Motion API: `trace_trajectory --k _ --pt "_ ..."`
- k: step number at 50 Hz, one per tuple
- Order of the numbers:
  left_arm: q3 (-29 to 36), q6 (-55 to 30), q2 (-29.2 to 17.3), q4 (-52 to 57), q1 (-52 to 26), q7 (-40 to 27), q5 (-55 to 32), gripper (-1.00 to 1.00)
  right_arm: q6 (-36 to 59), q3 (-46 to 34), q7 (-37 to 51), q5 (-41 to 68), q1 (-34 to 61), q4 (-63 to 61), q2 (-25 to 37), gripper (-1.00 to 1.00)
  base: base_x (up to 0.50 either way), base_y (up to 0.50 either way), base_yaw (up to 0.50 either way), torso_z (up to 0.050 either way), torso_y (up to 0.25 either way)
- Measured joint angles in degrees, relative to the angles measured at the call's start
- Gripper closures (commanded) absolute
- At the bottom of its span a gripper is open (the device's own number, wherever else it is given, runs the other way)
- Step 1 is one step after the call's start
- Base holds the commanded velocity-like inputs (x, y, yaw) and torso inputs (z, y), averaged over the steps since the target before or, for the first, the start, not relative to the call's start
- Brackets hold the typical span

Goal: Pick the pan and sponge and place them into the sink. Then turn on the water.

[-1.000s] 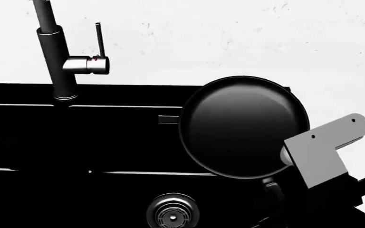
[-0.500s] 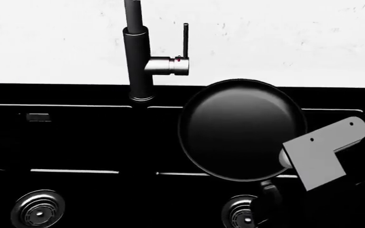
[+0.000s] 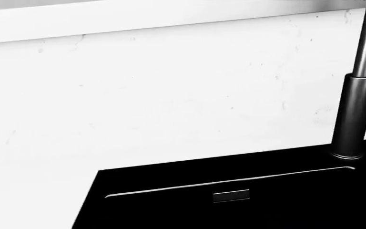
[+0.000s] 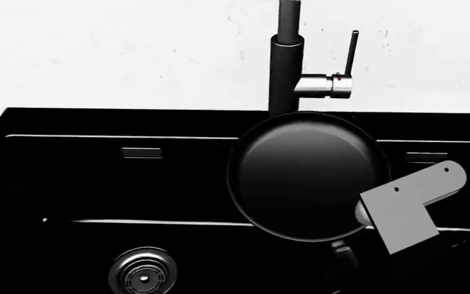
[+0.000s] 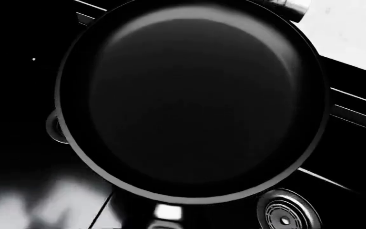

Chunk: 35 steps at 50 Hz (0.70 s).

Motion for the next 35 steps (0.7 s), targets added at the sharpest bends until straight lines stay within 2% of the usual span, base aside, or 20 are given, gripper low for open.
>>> trace_trajectory --k 24,35 --pt "0.1 0.37 -0.24 -0.03 0.14 -0.22 -0.29 -1.0 -1.41 -0.57 -0.34 -0.33 -0.95 -0.2 -0.04 1.0 0.0 0.5 0.0 0.0 0.001" --pt "0.15 0.28 -0.42 -0.05 -0.01 -0.33 -0.47 -1.0 -3.34 -2.13 -3.12 -2.23 -1.17 -0.16 -0.34 1.0 0.0 0.05 0.0 0.0 0.002"
